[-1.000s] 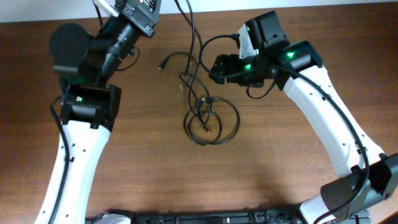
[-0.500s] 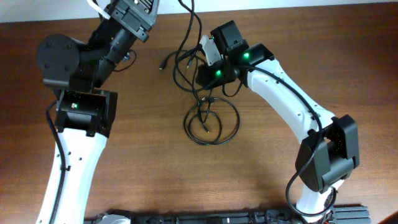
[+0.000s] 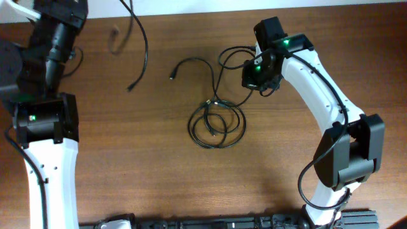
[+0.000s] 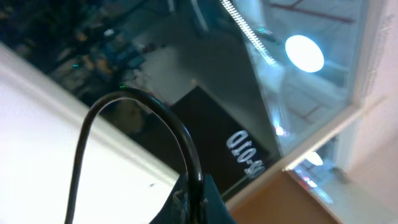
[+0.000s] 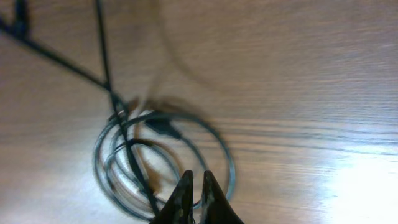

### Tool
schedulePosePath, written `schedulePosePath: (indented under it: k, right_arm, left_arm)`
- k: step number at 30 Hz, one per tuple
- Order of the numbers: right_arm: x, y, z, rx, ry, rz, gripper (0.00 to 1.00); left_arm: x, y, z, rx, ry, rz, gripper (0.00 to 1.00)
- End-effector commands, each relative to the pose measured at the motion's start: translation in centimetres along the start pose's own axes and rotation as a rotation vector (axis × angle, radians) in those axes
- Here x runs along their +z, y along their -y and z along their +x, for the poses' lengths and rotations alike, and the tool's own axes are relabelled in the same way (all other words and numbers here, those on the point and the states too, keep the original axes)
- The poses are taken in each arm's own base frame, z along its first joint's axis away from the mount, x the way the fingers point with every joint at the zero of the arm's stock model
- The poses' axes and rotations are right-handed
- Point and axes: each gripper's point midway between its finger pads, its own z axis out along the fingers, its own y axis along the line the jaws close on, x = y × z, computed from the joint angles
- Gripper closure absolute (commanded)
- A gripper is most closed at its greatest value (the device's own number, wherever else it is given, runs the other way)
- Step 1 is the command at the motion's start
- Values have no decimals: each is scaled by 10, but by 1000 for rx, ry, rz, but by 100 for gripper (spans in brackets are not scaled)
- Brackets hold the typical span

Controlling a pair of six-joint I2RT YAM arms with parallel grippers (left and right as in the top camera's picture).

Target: Untangle cables

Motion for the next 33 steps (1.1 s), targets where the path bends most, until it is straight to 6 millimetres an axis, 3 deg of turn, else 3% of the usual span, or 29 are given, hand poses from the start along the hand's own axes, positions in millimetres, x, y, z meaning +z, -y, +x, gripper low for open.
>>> schedulePosePath:
  k: [1, 2, 3, 5, 10, 13, 15, 16, 18, 20, 23, 28, 30, 31, 33]
  right_arm:
    - [-7, -31, 12, -36, -21, -93, 30]
    - [-5, -38, 18, -56, -30, -94, 5]
    - [-4, -43, 21, -72, -36, -95, 2]
    - [-3, -48, 25, -90, -37, -90, 2]
    - [-3, -53, 14, -38, 10, -100, 2]
    - [-2, -47, 11, -36, 26, -70, 2]
    - [-16, -69, 18, -47, -18, -213, 2]
    - [-40, -85, 12, -126, 21, -313, 2]
    - [-71, -87, 1, -142, 86, -345, 2]
    - [-100, -76, -14, -124, 172, -349, 2]
    - [-116, -26, -42, -32, 283, -223, 2]
    - [-98, -3, -32, 40, 212, -130, 2]
    - [-90, 40, -30, 245, 236, 113, 2]
    - [-88, 48, -31, 266, 251, 167, 2]
    - [-83, 43, -31, 256, 242, 159, 2]
  left_arm:
    - [-1, -2, 0, 132, 0, -16, 100]
    - [-1, -4, 1, 168, -9, -25, 100]
    - [-1, -11, 5, 216, -27, -51, 100]
    - [-3, -30, 13, 286, -66, -123, 100]
    - [-35, -109, 74, 614, -425, -358, 100]
    - [-40, -115, 79, 660, -467, -366, 100]
    - [-41, -118, 77, 665, -458, -387, 100]
    - [-42, -120, 75, 667, -454, -406, 100]
    - [-44, -121, 78, 658, -467, -410, 100]
    - [-47, -124, 80, 649, -479, -425, 100]
    - [-44, -124, 71, 673, -442, -438, 100]
    - [-44, -125, 71, 648, -434, -452, 100]
    - [-51, -138, 62, 523, -368, -569, 100]
    - [-52, -139, 63, 506, -370, -577, 100]
    - [-54, -142, 66, 498, -382, -587, 100]
